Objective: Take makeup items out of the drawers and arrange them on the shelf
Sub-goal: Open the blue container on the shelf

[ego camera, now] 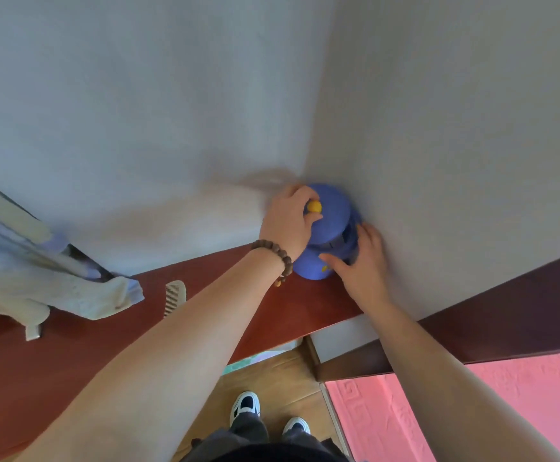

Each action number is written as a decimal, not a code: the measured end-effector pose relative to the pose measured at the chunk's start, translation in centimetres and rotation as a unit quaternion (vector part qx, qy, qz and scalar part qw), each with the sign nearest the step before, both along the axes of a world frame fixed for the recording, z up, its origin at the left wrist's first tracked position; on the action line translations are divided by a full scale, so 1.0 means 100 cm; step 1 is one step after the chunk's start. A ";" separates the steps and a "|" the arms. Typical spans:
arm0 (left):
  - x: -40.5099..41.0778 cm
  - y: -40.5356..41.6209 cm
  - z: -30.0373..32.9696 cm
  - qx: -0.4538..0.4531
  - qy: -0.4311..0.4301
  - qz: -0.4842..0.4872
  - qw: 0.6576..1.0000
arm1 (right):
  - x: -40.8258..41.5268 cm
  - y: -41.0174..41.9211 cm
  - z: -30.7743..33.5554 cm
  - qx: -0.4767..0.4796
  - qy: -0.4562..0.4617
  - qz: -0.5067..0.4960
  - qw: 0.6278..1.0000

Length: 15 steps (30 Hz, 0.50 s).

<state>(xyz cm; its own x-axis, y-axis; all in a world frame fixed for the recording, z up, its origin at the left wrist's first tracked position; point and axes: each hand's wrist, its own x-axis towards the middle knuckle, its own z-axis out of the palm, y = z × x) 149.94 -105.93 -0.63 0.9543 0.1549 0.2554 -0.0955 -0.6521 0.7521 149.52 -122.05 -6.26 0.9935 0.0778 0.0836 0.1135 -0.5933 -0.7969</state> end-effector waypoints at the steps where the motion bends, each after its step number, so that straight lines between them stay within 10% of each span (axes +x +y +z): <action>1: 0.006 -0.005 -0.002 0.015 0.021 -0.014 1.000 | 0.000 0.000 0.000 0.001 0.001 -0.001 1.000; 15: 0.024 -0.022 -0.030 0.084 0.049 -0.026 0.995 | -0.003 0.001 0.004 0.020 0.026 -0.008 0.999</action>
<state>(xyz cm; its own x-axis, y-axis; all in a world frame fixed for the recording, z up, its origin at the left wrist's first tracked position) 152.32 -108.16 -3.61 0.9817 0.0670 0.1781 -0.0641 -0.7651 0.6407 149.25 -121.99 -5.84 0.9976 0.0600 0.0342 0.0620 -0.5621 -0.8248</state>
